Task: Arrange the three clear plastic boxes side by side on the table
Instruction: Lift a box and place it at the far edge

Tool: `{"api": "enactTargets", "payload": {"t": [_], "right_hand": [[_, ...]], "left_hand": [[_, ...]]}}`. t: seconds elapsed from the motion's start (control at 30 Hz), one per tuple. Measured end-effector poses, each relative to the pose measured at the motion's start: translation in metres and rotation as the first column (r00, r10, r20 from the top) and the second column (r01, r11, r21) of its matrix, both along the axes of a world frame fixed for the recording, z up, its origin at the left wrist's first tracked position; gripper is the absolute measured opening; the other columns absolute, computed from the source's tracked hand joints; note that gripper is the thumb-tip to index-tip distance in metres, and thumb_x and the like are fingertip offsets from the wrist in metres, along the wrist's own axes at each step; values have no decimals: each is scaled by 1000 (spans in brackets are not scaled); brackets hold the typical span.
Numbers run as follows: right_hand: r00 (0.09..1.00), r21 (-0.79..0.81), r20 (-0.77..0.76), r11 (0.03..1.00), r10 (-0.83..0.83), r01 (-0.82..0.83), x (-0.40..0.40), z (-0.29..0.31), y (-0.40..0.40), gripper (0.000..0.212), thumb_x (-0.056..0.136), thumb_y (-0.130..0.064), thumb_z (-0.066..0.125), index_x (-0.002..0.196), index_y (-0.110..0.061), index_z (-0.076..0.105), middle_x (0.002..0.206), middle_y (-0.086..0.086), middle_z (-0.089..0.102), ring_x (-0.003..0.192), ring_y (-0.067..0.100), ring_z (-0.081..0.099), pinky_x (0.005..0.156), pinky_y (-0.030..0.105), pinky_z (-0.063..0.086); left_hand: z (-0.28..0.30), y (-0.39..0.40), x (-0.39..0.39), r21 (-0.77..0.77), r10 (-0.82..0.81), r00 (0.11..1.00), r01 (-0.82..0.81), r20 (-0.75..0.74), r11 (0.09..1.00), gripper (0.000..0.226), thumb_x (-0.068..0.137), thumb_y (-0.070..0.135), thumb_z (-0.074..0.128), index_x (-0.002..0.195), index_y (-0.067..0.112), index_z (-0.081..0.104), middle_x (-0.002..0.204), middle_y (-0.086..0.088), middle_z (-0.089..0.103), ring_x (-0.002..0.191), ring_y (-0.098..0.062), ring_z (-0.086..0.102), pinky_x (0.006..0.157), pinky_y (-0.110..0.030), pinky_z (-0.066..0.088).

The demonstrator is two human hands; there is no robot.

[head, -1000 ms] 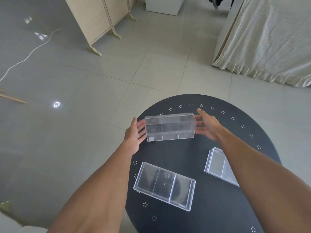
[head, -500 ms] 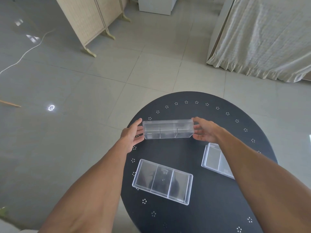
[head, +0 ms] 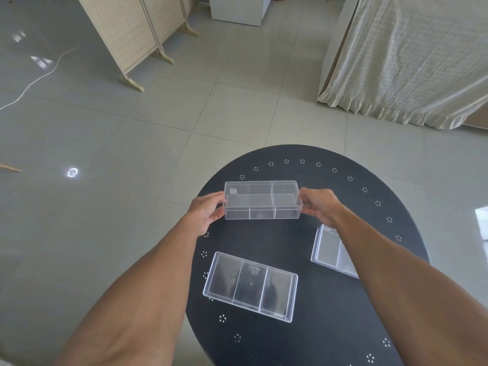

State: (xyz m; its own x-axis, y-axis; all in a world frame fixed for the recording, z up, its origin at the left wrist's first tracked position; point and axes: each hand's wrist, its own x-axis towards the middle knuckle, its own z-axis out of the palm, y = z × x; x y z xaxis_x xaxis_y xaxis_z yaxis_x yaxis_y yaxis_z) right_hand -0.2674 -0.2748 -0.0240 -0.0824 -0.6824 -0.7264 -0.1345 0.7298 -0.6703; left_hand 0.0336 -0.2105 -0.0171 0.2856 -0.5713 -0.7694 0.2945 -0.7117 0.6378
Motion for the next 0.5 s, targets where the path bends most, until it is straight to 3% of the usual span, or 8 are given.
{"api": "enactTargets", "payload": {"t": [0.1, 0.2, 0.33, 0.43, 0.5], "right_hand": [[1000, -13, -5, 1000, -10, 10, 1, -3, 9, 12, 90, -1, 73, 85, -3, 84, 87, 7, 85, 74, 20, 81, 66, 24, 67], [1000, -36, 8, 999, 7, -7, 2, -6, 19, 17, 93, 2, 71, 87, -5, 85, 93, 6, 90, 71, 16, 83, 62, 19, 65], [1000, -62, -1, 998, -22, 21, 6, -12, 27, 18, 98, 2, 69, 105, -8, 83, 81, -2, 88, 90, 18, 85, 66, 18, 66], [997, -49, -83, 999, 2, -6, 9, -20, 26, 18, 95, -2, 66, 88, -9, 81, 93, 8, 80, 92, 25, 79, 97, 35, 69], [988, -21, -151, 999, 35, -39, 12, -22, 25, 17, 91, -5, 60, 82, -11, 73, 91, 11, 64, 88, 25, 58, 115, 50, 61]], "left_hand": [[-8, 3, -1, -13, -18, 1000, 18, 20, 1000, 29, 89, -4, 68, 105, 17, 81, 113, -8, 79, 99, -21, 73, 81, -28, 60], [-18, 8, -2, -22, -47, 996, 49, 78, 999, 41, 88, -9, 65, 119, 15, 77, 121, -8, 77, 111, -23, 73, 96, -34, 60], [-23, 10, -3, -43, -43, 993, 47, 107, 998, 37, 93, -3, 66, 125, 12, 75, 122, -10, 77, 113, -26, 74, 102, -40, 59], [-20, 7, -4, -52, -45, 991, 53, 129, 997, 31, 96, 5, 63, 124, 11, 75, 117, -10, 79, 108, -25, 76, 99, -39, 60], [-16, 6, -6, -59, -62, 991, 70, 122, 996, 28, 96, 8, 60, 118, 12, 77, 113, -9, 80, 105, -24, 77, 97, -36, 61]]}}
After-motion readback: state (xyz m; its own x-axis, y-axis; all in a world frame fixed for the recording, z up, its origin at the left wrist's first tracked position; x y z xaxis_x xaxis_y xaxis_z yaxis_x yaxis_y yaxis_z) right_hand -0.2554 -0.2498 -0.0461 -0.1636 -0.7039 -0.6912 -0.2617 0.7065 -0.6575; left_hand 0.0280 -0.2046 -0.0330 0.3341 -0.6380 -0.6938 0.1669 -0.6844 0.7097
